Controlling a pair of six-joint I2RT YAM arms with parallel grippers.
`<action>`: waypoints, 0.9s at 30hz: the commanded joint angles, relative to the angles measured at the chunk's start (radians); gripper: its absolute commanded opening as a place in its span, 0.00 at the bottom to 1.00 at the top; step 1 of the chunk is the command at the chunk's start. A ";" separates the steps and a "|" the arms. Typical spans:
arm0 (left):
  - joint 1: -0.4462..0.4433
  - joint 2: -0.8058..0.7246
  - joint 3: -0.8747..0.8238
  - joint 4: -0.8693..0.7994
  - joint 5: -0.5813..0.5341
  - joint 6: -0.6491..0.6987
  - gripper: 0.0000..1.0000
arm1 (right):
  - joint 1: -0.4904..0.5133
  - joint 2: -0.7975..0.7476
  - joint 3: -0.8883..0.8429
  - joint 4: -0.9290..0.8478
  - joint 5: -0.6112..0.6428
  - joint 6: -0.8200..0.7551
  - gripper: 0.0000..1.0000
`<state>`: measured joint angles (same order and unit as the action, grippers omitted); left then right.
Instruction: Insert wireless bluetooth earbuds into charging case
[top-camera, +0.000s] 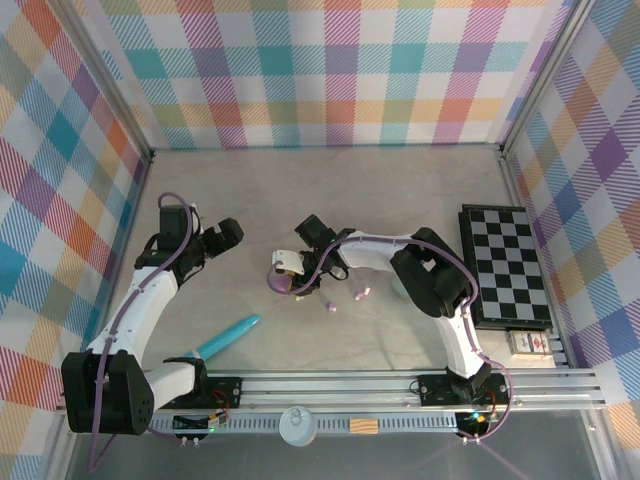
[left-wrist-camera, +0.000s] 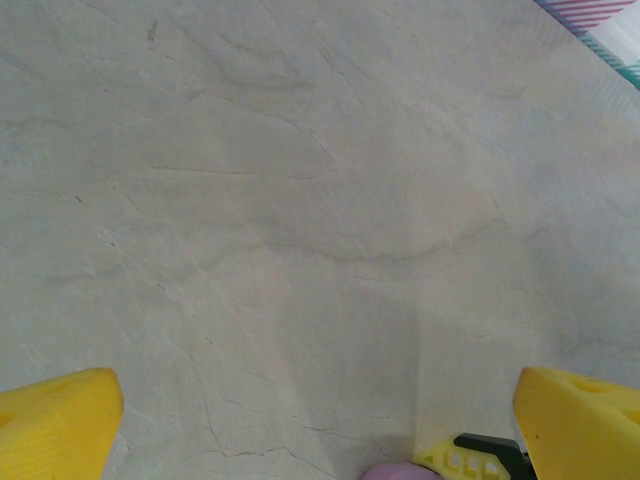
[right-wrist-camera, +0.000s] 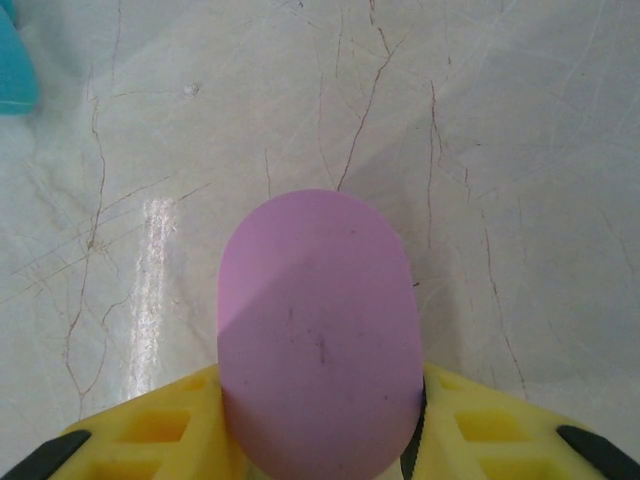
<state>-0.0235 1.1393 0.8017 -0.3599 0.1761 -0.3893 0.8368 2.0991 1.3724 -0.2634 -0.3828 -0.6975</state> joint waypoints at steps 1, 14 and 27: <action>0.013 -0.003 -0.004 0.025 0.025 0.009 1.00 | -0.003 -0.031 -0.005 -0.036 -0.036 -0.020 0.36; -0.159 -0.184 -0.114 0.348 0.084 0.235 1.00 | -0.103 -0.276 -0.131 0.018 -0.070 0.090 0.33; -0.475 -0.190 -0.158 0.556 0.358 0.584 1.00 | -0.220 -0.629 -0.208 -0.200 -0.077 0.154 0.31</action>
<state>-0.4721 0.9318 0.6613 0.1207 0.3973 0.0551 0.6170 1.5311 1.1728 -0.3553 -0.4244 -0.5587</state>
